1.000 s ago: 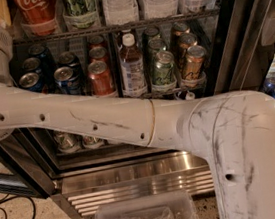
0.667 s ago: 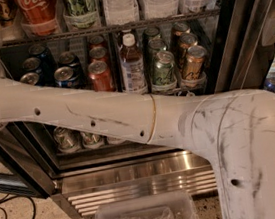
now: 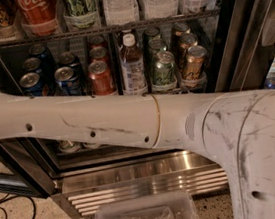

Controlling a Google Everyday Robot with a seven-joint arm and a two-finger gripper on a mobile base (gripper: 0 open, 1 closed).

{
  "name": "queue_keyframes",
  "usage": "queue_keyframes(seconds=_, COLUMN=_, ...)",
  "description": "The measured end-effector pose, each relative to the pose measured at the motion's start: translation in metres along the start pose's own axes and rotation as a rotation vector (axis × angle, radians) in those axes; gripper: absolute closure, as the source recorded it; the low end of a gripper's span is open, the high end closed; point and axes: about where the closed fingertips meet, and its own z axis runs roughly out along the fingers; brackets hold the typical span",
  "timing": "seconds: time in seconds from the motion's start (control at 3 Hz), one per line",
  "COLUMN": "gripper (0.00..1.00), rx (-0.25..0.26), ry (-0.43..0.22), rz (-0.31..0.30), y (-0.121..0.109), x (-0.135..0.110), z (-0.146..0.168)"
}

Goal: Pick orange can from top shelf of fridge

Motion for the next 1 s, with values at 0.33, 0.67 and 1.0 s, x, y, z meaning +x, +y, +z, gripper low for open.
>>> queue_keyframes(seconds=0.33, gripper=1.00, rx=-0.007, ry=0.051, rz=0.037, y=0.007, x=0.010, z=-0.046)
queue_keyframes(seconds=0.67, gripper=1.00, rx=-0.005, ry=0.114, rz=0.053, y=0.010, x=0.026, z=-0.088)
queue_keyframes(seconds=1.0, gripper=1.00, rx=0.028, ry=0.191, rz=0.027, y=-0.008, x=0.045, z=-0.124)
